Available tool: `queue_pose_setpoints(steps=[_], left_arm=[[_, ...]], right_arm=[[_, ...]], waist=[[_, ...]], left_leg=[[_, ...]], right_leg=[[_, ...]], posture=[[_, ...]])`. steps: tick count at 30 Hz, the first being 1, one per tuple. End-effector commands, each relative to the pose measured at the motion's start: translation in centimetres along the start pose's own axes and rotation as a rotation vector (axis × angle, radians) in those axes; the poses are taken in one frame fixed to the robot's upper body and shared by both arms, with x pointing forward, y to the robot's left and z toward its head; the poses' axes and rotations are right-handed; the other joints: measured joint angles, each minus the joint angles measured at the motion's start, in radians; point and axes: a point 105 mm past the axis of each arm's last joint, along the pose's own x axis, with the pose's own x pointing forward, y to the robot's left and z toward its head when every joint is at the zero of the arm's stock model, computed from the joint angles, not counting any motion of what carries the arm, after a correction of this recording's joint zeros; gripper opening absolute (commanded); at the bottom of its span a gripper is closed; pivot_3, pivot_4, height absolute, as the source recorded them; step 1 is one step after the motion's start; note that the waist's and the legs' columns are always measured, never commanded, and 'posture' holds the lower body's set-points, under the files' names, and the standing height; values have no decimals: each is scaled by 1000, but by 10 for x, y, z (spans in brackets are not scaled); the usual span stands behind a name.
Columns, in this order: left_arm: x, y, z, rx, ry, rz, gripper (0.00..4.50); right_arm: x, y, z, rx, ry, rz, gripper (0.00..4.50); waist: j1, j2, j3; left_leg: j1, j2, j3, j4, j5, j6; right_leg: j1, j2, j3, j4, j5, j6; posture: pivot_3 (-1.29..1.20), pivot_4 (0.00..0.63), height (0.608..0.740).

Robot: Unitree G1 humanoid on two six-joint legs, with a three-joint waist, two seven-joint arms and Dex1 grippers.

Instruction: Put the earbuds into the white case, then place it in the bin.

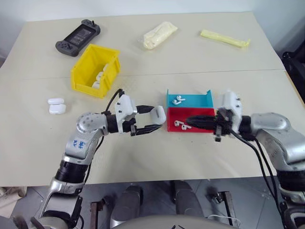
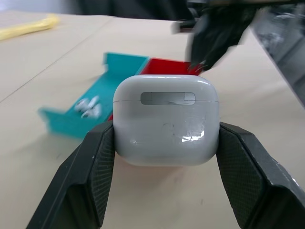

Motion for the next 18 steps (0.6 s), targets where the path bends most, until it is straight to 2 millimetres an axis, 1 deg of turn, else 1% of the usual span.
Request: queue_pose_setpoints(steps=[1,2,3,6,9,10,12,15,17,18], left_arm=[[-32,20,11,-22,-77,210,2774],[-37,22,9,-26,-77,251,2774],[-42,24,8,-30,-76,291,2774],[-63,31,1,-49,-74,449,2774],[-84,34,1,-110,-149,607,2774],[-90,35,0,-114,-148,655,2774],[-97,39,-3,-123,-129,726,2774],[-108,61,-4,-176,-106,861,2774],[-108,72,4,-158,-127,881,2774],[-104,83,12,-130,-131,880,2774]], right_arm=[[-15,5,24,-120,-113,-66,1645],[-17,4,29,-142,-155,-102,1916],[-19,3,31,-158,-170,-127,2280],[-21,7,24,-230,-108,-141,3333],[-21,10,32,-286,-189,-158,4364],[-20,11,34,-278,-218,-156,4468],[-19,10,38,-294,-250,-176,4468],[-20,6,39,-310,-260,-208,4468],[-21,4,36,-307,-247,-213,4468],[-22,2,34,-304,-240,-223,4468]], waist=[[-1,0,0],[-1,-1,0],[1,-1,0],[4,-1,0],[3,-1,0],[3,-2,-1],[2,-2,-1],[6,-2,-1],[7,-3,-1],[8,-3,-1]], left_leg=[[0,1,0,0,0,0],[0,3,1,1,0,0],[1,3,2,2,0,0],[4,3,1,2,0,0],[3,3,1,1,0,0],[3,3,1,1,0,0],[3,4,1,1,0,0],[4,3,1,1,0,0],[4,3,2,1,1,-1],[4,3,2,1,1,-1]], right_leg=[[0,0,0,0,0,0],[0,0,1,0,0,0],[0,0,1,-1,0,0],[3,0,1,-1,1,-1],[3,0,1,0,1,-1],[3,0,1,0,1,0],[3,0,1,0,1,0],[3,0,1,-1,1,0],[3,0,0,-1,1,-1],[3,0,0,-1,1,-1]], posture=[[0,150,740],[0,150,740],[0,150,740],[0,150,740],[0,150,740],[0,150,740],[0,150,740],[0,150,740],[0,150,740],[0,150,740]])
